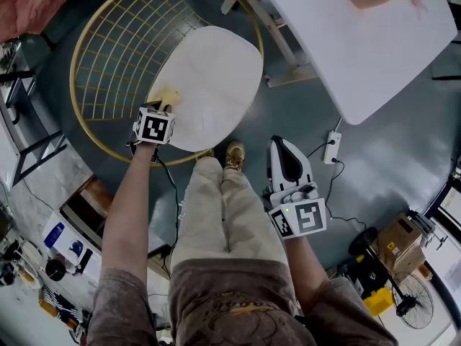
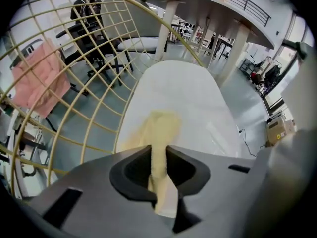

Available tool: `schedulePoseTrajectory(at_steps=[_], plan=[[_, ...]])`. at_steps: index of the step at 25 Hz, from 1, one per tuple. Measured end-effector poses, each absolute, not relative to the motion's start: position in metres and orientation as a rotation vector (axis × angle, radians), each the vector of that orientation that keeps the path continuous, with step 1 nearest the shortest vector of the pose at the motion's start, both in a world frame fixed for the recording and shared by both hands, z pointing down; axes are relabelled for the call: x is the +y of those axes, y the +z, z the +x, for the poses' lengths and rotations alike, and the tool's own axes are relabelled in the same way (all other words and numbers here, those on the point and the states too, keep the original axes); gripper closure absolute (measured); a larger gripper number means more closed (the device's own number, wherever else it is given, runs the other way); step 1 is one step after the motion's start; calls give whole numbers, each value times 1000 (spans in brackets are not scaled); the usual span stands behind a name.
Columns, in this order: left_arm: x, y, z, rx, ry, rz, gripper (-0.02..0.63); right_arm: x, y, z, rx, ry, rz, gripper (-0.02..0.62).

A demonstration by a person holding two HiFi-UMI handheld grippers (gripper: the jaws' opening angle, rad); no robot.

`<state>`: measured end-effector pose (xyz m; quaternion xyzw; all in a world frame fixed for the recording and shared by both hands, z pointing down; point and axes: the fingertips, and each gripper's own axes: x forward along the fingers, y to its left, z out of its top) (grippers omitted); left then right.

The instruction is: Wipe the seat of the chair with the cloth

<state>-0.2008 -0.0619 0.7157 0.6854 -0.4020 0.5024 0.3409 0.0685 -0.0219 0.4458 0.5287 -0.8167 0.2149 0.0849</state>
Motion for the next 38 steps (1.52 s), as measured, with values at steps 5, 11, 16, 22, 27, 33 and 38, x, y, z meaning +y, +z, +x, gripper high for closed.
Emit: schedulePoseTrajectory(at_steps=[5,11,16,22,27,33,38], plan=[[-48,714,-182,-1014,1262,1784,534,-20,443,73,-2438,636,1591,569],[-25,718,-157,-979,1257,1772,534,-13,446,79,-2428,638,1600,569],[-6,720,-118,-930,1196,1764,534,-10,448,87,-2414,641,1617,569],[18,720,-68,-911,1130,1751,535,-9,445,93,-2415,639,1624,569],[32,714,-18,-779,1061,1794,535,-7,449,99,-2404,643,1628,569],[47,710,19,-680,951,1796,537,-2,452,104,-2402,653,1622,569],[53,699,37,-665,836,1800,537,5,455,109,-2389,666,1626,569]])
